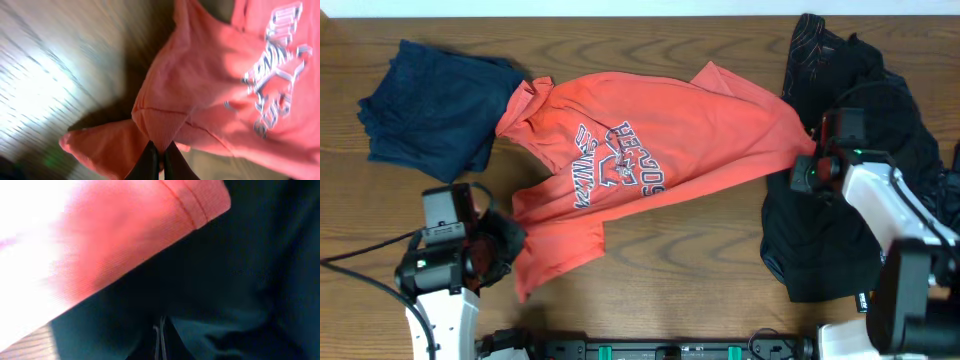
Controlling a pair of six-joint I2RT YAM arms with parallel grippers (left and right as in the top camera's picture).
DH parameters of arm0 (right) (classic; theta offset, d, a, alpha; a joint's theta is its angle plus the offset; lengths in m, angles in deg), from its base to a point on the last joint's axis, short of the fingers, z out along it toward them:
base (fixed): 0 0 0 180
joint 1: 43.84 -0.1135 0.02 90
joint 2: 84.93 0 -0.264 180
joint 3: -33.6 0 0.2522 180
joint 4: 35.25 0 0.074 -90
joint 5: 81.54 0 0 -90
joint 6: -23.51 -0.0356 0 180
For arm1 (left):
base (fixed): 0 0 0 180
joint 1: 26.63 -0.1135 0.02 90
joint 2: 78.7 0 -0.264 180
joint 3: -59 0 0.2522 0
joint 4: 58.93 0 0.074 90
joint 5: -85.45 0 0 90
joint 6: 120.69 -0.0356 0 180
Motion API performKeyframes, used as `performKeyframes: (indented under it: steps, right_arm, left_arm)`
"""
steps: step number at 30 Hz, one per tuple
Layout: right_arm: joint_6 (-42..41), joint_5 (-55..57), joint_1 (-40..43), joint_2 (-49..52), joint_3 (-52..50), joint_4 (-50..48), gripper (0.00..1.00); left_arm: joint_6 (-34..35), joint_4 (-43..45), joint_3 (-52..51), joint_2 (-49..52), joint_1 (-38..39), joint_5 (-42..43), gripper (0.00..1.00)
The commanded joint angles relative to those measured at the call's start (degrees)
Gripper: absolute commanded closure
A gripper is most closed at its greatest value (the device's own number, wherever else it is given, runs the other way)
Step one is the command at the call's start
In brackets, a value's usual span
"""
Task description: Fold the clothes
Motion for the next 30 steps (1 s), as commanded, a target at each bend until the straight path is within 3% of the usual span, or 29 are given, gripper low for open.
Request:
performKeyframes:
  steps: [1,8,11,18,21,24,27,30]
  right_arm:
    - [-1.25,-2.29,0.66,3.08,0.68,-0.87,0.99]
    - [-0.66,0.13,0.96,10.64,0.68,-5.42,0.99]
    - [-3.61,8.22,2.64,14.73,0.68,-8.39,0.99]
    - [-12.24,15.61,15.91,16.59,2.43,-11.34,0.93]
    - [-12.79,9.05,22.34,15.23,6.05,-8.85,0.92]
    - [-6.27,-7.04,26.56,12.81,9.53,-6.91,0.85]
    - [3.65,-28.30,26.34,9.55,10.88,-7.10,0.76]
    - [9.68,-35.34,22.64,6.93,11.02,-6.62,0.70]
  left_arm:
    - [-1.40,1.31,0.81,1.27,-3.74,-3.91,0.94]
    - [-3.34,2.71,0.81,4.59,-7.10,-4.11,0.94]
    - [-3.61,2.73,0.81,5.57,-8.50,-4.11,0.94]
    - [-6.97,2.67,0.81,5.95,-8.87,-4.15,0.94]
    - [-6.97,2.64,0.81,5.95,-8.87,-4.13,0.94]
    - [-6.97,2.64,0.81,5.95,-8.87,-4.13,0.94]
    - [-6.95,2.64,0.81,5.95,-8.87,-4.11,0.94]
    - [-6.97,2.62,0.81,5.95,-8.87,-4.11,0.94]
